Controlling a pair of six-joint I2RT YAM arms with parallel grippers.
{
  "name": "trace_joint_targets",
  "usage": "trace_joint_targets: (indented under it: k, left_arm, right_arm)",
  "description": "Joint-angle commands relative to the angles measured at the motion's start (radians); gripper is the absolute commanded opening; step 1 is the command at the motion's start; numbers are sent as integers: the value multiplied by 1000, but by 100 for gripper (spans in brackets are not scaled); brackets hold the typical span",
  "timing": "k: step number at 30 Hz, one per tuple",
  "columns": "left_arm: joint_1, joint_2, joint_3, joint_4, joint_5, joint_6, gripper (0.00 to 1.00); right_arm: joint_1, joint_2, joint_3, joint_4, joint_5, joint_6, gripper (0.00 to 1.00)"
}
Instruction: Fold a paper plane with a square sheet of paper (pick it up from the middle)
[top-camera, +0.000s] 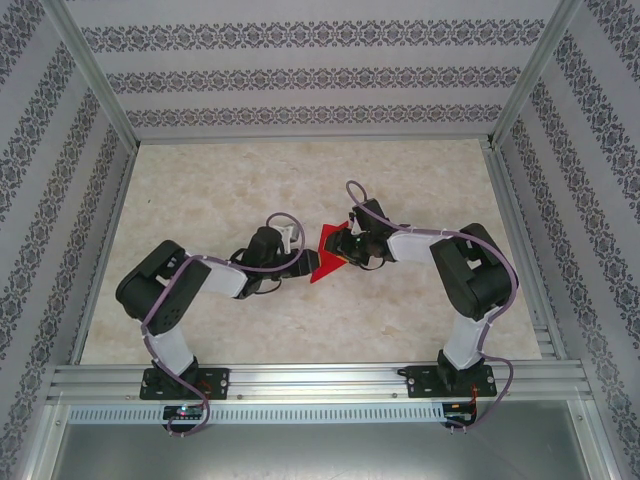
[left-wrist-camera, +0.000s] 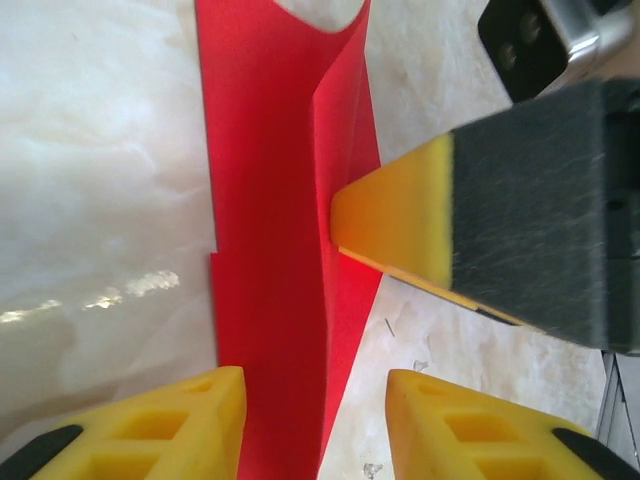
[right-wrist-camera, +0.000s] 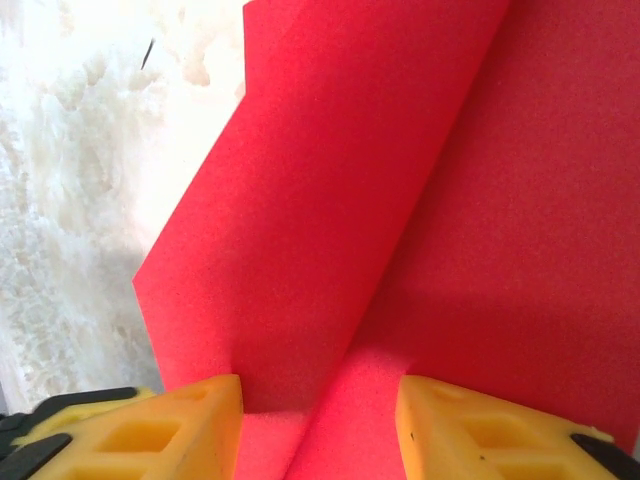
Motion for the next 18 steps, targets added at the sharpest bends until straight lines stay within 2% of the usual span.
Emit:
trace_joint_targets:
  k: [1, 9, 15, 18]
  left_arm:
    - [28, -80, -6, -99, -27, 30, 44]
    - [44, -111, 41, -201, -20, 30, 45]
    - [44, -71, 72, -144, 71, 17, 34]
    - [43, -58, 96, -166, 93, 11, 28]
  right_arm:
    - [5, 62, -3, -115, 123, -32, 46]
    - [19, 97, 34, -198, 174, -30, 49]
    - [28, 122, 59, -262, 209, -18, 51]
    - [31, 134, 68, -292, 229, -3, 47]
